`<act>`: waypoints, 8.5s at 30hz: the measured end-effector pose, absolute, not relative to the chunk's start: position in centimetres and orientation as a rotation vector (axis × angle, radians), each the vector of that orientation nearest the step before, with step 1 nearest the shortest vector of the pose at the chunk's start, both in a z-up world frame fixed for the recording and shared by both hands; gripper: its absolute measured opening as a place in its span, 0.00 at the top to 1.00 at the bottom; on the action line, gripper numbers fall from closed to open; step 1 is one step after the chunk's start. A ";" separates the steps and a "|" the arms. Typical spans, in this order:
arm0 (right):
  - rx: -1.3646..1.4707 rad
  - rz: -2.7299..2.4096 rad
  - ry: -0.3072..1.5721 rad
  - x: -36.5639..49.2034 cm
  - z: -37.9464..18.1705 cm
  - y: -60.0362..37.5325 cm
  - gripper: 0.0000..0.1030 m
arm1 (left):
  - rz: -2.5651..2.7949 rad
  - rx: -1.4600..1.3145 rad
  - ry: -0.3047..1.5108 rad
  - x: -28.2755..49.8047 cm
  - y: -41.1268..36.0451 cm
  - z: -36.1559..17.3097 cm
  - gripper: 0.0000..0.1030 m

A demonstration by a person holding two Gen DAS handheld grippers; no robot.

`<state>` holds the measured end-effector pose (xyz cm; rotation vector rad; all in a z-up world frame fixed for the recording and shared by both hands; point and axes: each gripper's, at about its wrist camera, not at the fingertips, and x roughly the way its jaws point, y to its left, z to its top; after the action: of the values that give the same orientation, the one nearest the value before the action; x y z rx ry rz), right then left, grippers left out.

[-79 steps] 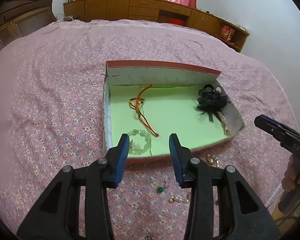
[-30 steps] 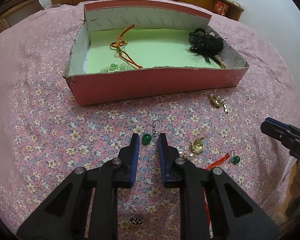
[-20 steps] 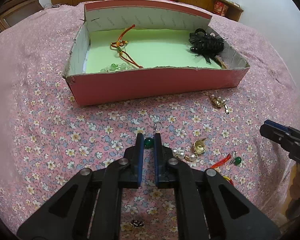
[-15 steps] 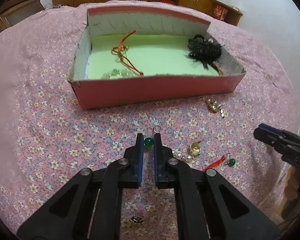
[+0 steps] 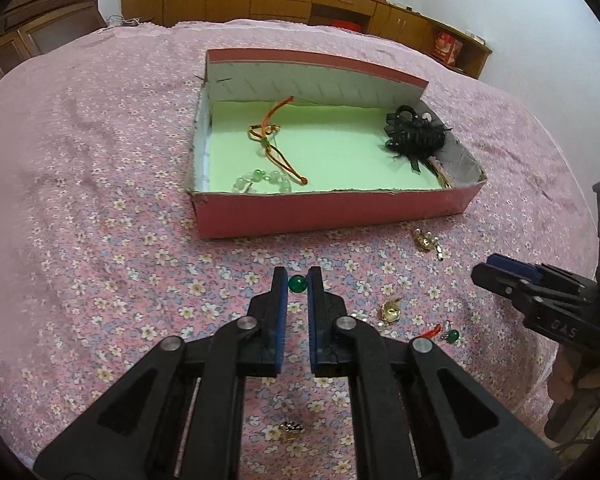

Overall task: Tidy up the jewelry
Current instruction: 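Grasp the green-stone pendant with the left gripper while the right grasps a gold earring, then carry the pendant and gold earring toward the box interior, then open both grippers inside the box, releasing pendant and gold earring, then withdraw both grippers from the box toward the remaining jewelry, then grasp the small silver earring with the left gripper while the right grasps the green-bead earring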

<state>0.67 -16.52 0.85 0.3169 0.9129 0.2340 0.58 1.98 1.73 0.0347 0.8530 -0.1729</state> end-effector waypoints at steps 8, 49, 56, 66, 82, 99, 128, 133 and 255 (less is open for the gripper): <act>0.248 0.248 0.940 3.0 0.2 -14.6 0.54 | -0.153 0.013 0.848 -0.4 3.1 1.9 0.99; 0.328 0.329 0.870 0.2 1.7 -14.5 0.80 | -0.148 -0.014 0.823 -2.4 5.0 3.2 0.99; 0.334 0.337 0.835 -1.2 3.1 -15.3 0.80 | -0.158 -0.008 0.803 -2.9 4.3 4.2 0.99; 0.327 0.338 0.788 -1.7 5.1 -16.0 0.80 | -0.178 0.011 0.765 -2.8 3.4 6.2 0.99; 0.315 0.322 0.715 -0.2 8.1 -17.5 0.80 | -0.216 0.039 0.722 0.0 1.3 9.3 0.99; 0.315 0.260 0.740 6.0 8.0 -19.5 0.80 | -0.248 0.077 0.763 4.8 -1.6 8.6 0.99; 0.196 0.217 0.948 11.7 2.1 -18.2 0.80 | -0.241 0.045 0.921 8.2 -0.7 3.2 0.98; 0.213 0.211 0.938 11.6 2.2 -18.4 0.77 | -0.229 0.041 0.918 8.0 -0.4 3.3 0.89; 0.343 0.417 0.959 -2.3 -0.6 -12.2 0.89 | -0.214 0.061 0.975 -7.6 4.2 1.0 0.94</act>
<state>-2.32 -12.19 -0.60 0.3431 0.9592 0.4172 -7.56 4.15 1.01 0.0608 0.9754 -0.2144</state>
